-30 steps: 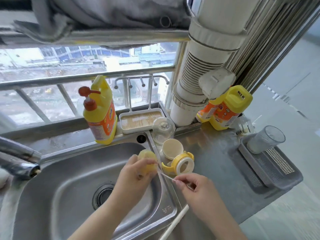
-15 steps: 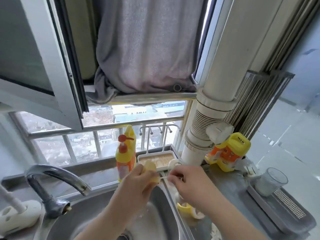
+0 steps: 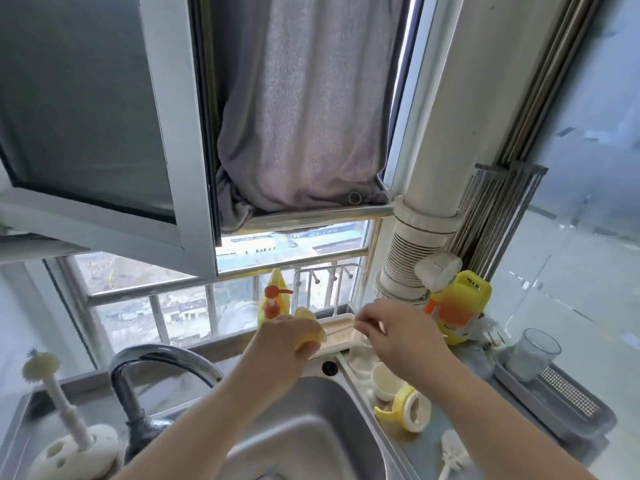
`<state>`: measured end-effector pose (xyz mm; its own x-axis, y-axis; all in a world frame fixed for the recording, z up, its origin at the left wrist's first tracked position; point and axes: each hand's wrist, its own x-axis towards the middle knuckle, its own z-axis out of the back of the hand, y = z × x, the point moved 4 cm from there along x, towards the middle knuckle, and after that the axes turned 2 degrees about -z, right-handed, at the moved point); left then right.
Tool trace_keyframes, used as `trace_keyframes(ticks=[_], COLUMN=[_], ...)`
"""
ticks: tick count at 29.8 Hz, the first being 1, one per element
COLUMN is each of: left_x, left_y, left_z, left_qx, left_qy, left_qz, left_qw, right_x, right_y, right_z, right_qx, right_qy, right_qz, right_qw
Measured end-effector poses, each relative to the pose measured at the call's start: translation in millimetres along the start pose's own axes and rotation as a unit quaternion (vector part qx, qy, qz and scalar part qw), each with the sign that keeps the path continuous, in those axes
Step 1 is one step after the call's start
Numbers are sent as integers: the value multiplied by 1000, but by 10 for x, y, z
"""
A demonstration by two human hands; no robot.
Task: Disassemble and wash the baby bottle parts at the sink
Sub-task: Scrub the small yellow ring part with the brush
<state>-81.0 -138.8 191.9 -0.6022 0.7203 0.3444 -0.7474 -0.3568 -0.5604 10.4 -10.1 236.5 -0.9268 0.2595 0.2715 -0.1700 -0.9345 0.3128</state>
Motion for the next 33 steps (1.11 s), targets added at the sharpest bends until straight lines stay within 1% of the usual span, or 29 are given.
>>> trace_keyframes(ticks=[3, 6, 7, 9, 13, 15, 16, 19, 21, 22, 23, 24, 25, 27, 30, 31, 33], left_x=[9, 37, 53, 72, 96, 94, 92, 94, 106, 108, 107, 108, 111, 117, 116, 116, 106], left_y=[-29, -60, -70, -92, -68, -67, -74, -69, -54, -60, -71, -80, -86, -100, -90, -74, -49], left_z=[89, 171, 182, 192, 223, 220, 221, 273, 290, 296, 309, 319, 325, 330, 337, 333, 301], left_qx=[-4, -1, 1, -5, -28, -31, -37, -44, -47, -49, -49, -49, -48, -42, -50, -46, -37], left_qy=[4, 1, 4, 11, 16, 27, 31, 27, 22, 22, 23, 24, 25, 27, 33, 35, 45], left_qz=[-4, -2, -4, -6, 1, -4, -4, 3, 6, 5, 1, -4, -13, -25, -14, -11, -9], left_qw=[1000, 1000, 1000, 1000, 999, 999, 999, 999, 999, 999, 999, 999, 998, 998, 998, 998, 998], right_x=[-10, -3, 5, 6, 0, -6, -18, -15, -9, -12, 6, 13, 32, 66, 68, 71, 67], right_y=[75, 90, 100, 158, 166, 211, 228, 177, 199, 215, 197, 195, 187, 218, 187, 179, 197], right_z=[-10, 89, 101, 84, 134, 110, 113, 157, 153, 171, 183, 207, 209, 177, 207, 185, 119], right_qx=[-32, -13, -13, -27, -11, -31, -28, -6, -19, -19, -16, -14, -7, -18, -20, -24, -55], right_qy=[20, -34, -37, -14, -56, -28, -25, -57, -35, -35, -54, -61, -66, -34, -60, -48, 6], right_qz=[24, -7, -6, 14, -11, 14, 12, -17, 3, 3, 1, -12, -5, 18, -8, 2, 40], right_qw=[999, 999, 999, 999, 998, 999, 999, 998, 999, 999, 998, 998, 998, 999, 998, 999, 998])
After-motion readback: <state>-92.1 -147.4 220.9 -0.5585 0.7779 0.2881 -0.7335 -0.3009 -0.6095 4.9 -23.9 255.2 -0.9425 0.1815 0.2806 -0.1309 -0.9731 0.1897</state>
